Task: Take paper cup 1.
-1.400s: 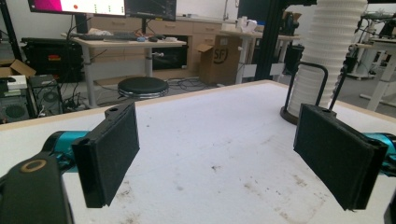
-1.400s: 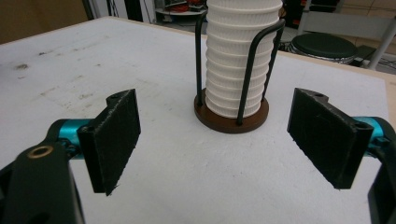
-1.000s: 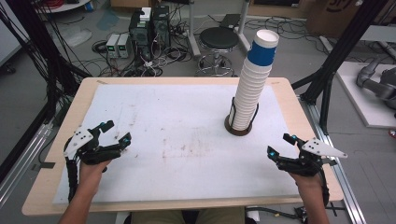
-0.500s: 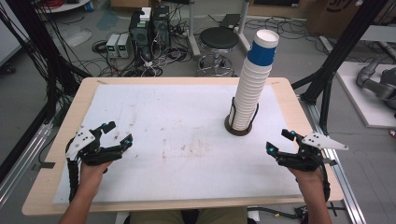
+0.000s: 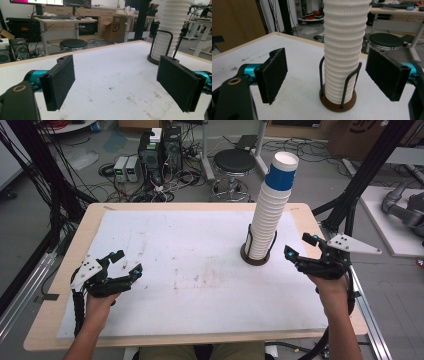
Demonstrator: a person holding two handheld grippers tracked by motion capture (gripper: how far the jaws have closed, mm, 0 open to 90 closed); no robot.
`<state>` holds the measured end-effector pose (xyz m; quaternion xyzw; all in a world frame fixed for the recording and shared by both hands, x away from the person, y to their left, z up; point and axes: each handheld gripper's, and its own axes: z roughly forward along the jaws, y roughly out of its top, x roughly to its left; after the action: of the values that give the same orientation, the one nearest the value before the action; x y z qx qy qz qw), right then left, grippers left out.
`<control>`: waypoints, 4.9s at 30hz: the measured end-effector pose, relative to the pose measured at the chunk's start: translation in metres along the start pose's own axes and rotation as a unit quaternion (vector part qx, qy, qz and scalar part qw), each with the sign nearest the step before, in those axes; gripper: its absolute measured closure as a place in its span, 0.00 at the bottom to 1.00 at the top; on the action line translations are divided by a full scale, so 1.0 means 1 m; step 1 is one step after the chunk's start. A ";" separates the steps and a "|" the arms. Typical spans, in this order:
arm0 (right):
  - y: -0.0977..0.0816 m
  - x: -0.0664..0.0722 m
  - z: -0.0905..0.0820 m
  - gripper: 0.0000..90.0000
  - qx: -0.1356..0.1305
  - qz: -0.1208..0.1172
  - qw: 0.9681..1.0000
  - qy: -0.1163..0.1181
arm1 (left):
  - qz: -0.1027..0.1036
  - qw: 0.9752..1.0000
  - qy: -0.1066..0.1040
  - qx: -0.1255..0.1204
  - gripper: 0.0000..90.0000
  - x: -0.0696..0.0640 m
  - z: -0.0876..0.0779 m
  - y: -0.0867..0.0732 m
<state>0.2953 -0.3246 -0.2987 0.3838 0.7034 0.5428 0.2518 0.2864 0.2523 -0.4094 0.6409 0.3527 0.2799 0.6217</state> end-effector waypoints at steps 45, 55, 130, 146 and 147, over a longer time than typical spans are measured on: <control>0.175 -0.020 0.067 0.20 0.035 -0.016 0.999 -0.011 | -0.008 1.000 -0.006 0.002 0.17 0.001 0.000 -0.002; 0.177 -0.025 0.075 0.29 0.039 -0.012 0.999 -0.015 | -0.013 1.000 -0.007 0.004 0.17 0.002 0.000 -0.003; 0.031 0.056 0.043 0.36 0.023 -0.079 0.984 0.159 | -0.001 0.996 -0.092 0.016 0.17 -0.017 0.009 0.001; -0.006 0.069 0.071 0.35 0.044 -0.089 0.979 0.181 | 0.017 0.991 -0.127 0.032 0.16 -0.029 0.017 -0.001; -0.007 0.070 0.072 0.35 0.044 -0.089 0.979 0.181 | 0.017 0.991 -0.127 0.032 0.16 -0.030 0.017 -0.001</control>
<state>0.3083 -0.2279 -0.3215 0.2258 0.7917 0.5473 0.1507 0.2820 0.2185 -0.4090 0.6969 0.2687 0.1954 0.6356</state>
